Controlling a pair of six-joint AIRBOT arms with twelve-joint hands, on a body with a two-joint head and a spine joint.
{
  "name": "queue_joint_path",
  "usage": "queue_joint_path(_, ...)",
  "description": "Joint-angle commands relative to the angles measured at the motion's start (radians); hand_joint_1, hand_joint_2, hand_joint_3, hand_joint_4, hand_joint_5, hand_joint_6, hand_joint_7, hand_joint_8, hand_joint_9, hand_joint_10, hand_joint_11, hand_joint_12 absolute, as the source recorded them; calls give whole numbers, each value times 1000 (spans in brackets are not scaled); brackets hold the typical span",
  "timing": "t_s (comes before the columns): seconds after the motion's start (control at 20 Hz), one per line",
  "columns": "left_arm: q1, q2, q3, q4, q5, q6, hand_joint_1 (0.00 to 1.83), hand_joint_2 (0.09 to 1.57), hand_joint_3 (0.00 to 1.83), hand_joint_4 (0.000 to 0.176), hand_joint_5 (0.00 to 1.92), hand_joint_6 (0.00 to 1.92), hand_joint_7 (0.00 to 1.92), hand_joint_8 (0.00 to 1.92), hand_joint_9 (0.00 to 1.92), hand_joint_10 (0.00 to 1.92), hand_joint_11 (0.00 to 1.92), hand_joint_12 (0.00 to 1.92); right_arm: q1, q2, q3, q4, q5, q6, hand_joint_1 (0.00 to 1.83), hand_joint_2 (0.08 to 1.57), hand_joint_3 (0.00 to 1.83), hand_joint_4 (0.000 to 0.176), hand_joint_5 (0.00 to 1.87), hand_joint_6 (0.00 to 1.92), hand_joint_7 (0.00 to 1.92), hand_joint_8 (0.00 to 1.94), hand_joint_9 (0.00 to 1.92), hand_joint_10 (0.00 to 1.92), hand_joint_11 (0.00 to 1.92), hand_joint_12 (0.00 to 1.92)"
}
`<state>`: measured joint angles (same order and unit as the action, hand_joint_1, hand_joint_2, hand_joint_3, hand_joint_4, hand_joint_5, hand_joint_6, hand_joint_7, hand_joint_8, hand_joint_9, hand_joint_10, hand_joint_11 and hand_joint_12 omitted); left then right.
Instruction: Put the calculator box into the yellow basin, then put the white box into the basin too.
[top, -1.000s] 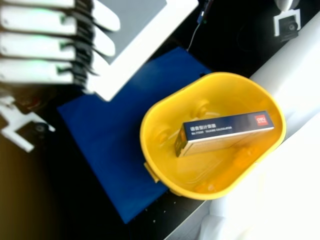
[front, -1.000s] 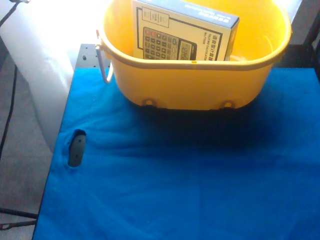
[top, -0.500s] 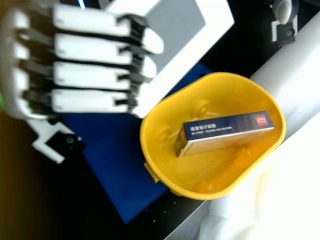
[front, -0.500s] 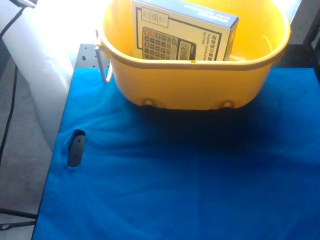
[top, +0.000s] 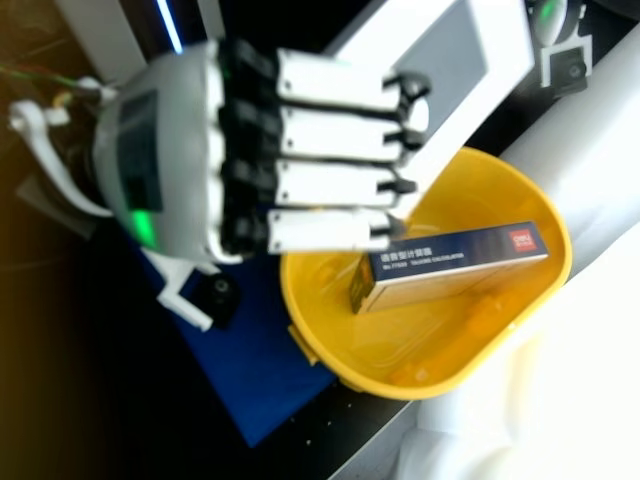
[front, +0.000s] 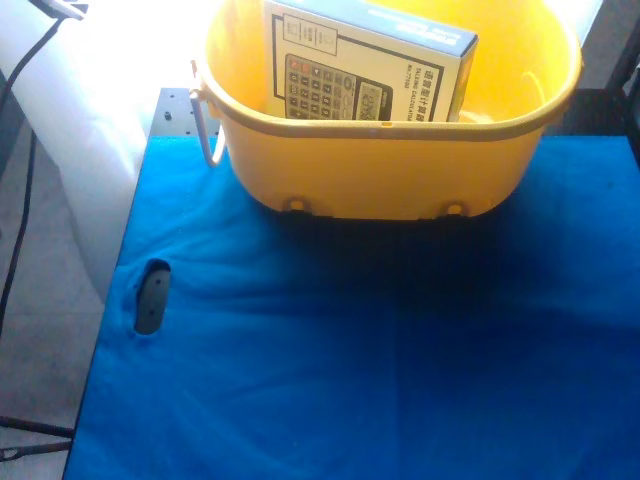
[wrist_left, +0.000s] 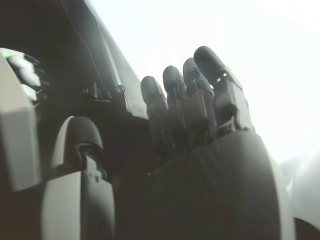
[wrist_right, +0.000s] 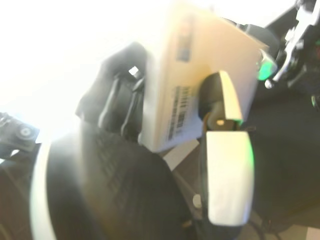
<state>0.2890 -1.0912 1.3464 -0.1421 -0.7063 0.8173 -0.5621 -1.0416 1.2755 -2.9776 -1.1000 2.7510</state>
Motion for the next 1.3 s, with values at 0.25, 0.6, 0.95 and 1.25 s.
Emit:
queue_joint_path(0.25, -8, 1, -1, 14, -141, -20, 674, 1181, 5, 0, 522, 5, 431, 0, 343, 56, 0, 1041, 36, -17, 23, -34, -54, 8, 943, 862, 0, 54, 86, 0, 5, 0, 1, 2, 0, 13)
queue_joint_path(0.6, 13, 19, -4, 1, -141, -34, 794, 1226, 1, 0, 615, 51, 394, 4, 330, 44, 0, 1212, 48, -14, 17, -34, -70, 9, 797, 994, 3, 0, 71, 15, 0, 0, 0, 0, 0, 0)
queue_joint_path(0.95, 38, 69, -45, -22, -173, -36, 815, 1243, 4, 0, 585, 71, 283, 3, 235, 15, 0, 792, 29, 34, -34, -34, -141, 11, 227, 1290, 0, 167, 88, 0, 24, 0, 4, 1, 0, 64)
queue_joint_path(1.25, 59, 136, -121, 9, -283, -52, 818, 1250, 3, 0, 569, 156, 492, 47, 382, 209, 0, 1200, -64, 141, -108, -34, -314, 21, 716, 1219, 7, 15, 548, 26, 456, 43, 150, 664, 0, 1595)
